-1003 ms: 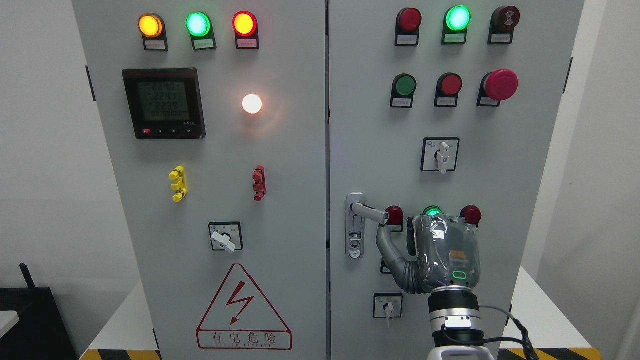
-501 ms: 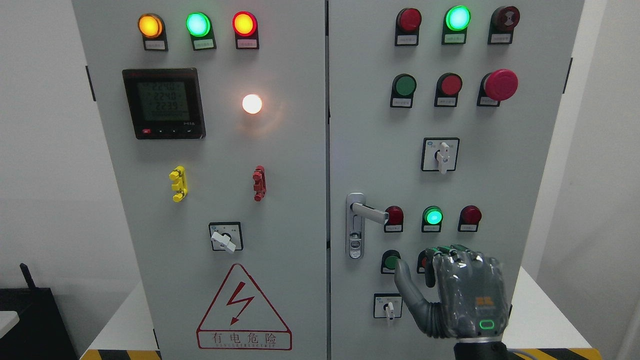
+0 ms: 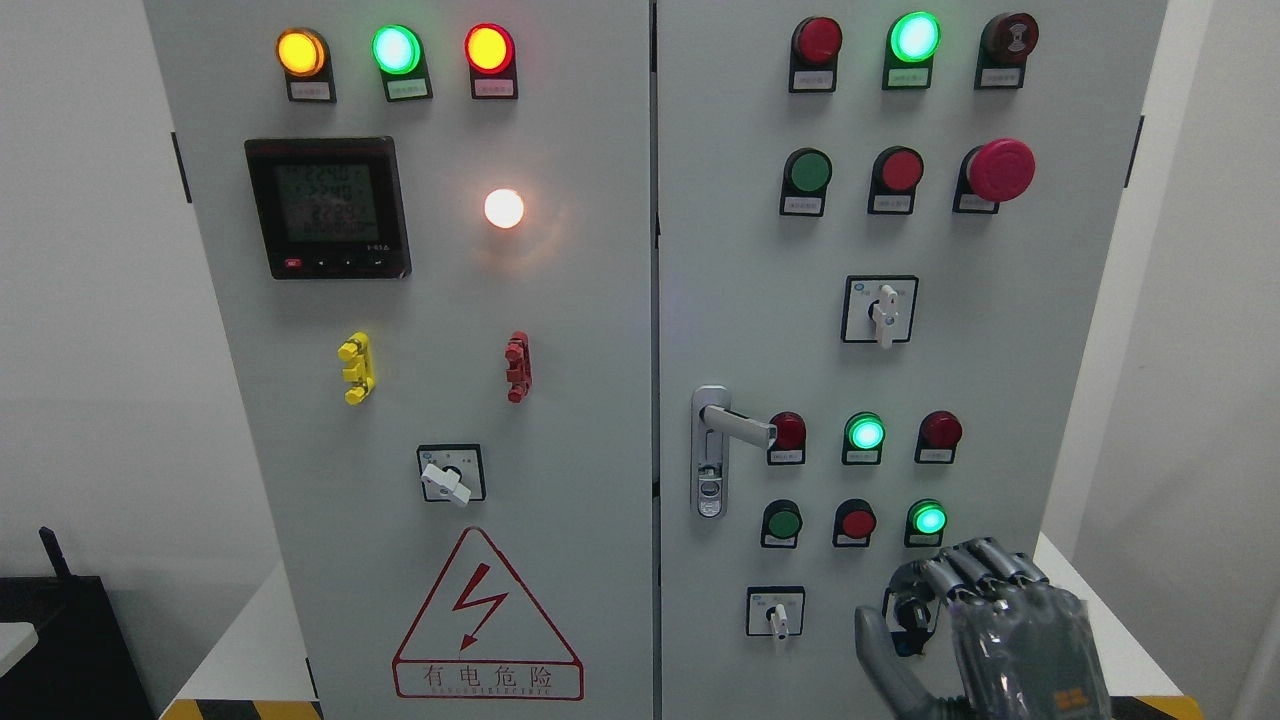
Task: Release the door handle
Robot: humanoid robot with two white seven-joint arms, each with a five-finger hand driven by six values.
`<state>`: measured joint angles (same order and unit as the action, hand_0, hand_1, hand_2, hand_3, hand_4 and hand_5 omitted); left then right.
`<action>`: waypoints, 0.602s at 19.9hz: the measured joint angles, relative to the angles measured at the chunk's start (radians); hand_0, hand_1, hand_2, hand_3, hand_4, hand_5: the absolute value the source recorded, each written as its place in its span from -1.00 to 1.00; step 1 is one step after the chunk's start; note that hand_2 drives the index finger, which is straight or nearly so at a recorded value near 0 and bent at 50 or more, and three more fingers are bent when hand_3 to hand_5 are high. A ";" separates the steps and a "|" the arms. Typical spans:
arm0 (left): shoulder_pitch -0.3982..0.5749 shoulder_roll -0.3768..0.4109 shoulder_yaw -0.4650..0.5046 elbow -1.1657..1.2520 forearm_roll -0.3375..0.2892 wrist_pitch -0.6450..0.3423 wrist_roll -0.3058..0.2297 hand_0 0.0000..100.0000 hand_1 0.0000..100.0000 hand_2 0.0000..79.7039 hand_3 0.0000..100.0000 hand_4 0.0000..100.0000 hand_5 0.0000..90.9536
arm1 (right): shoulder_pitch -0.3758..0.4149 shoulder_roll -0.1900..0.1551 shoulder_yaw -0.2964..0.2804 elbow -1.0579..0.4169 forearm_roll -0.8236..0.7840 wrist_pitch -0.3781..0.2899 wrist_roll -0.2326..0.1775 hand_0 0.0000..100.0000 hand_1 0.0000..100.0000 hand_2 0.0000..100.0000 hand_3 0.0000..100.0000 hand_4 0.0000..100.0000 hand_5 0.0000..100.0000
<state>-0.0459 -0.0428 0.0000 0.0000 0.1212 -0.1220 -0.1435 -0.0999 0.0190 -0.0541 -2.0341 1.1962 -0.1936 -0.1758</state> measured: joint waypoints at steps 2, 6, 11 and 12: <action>0.000 0.000 0.000 0.000 0.000 0.000 0.000 -0.76 -0.22 -1.00 -1.00 -1.00 -1.00 | 0.007 -0.003 -0.015 -0.007 -0.020 -0.004 0.003 0.01 -0.96 -0.96 -0.87 -1.00 -1.00; 0.000 0.000 0.000 0.000 0.000 0.000 0.000 -0.76 -0.22 -1.00 -1.00 -1.00 -1.00 | 0.016 -0.008 -0.039 -0.020 -0.045 -0.005 0.005 -0.04 -0.90 -0.96 -0.87 -1.00 -1.00; 0.000 0.000 0.000 0.000 0.000 0.000 0.000 -0.76 -0.22 -1.00 -1.00 -1.00 -1.00 | 0.026 -0.012 -0.054 -0.030 -0.059 -0.009 0.012 -0.07 -0.86 -0.96 -0.85 -1.00 -1.00; 0.000 0.000 0.000 0.000 0.000 0.000 0.000 -0.76 -0.22 -1.00 -1.00 -1.00 -1.00 | 0.028 -0.013 -0.056 -0.032 -0.061 -0.010 0.013 -0.07 -0.86 -0.96 -0.85 -1.00 -1.00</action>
<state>-0.0459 -0.0428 0.0000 0.0000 0.1212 -0.1220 -0.1435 -0.0723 0.0063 -0.1097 -2.0658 1.1355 -0.2037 -0.1626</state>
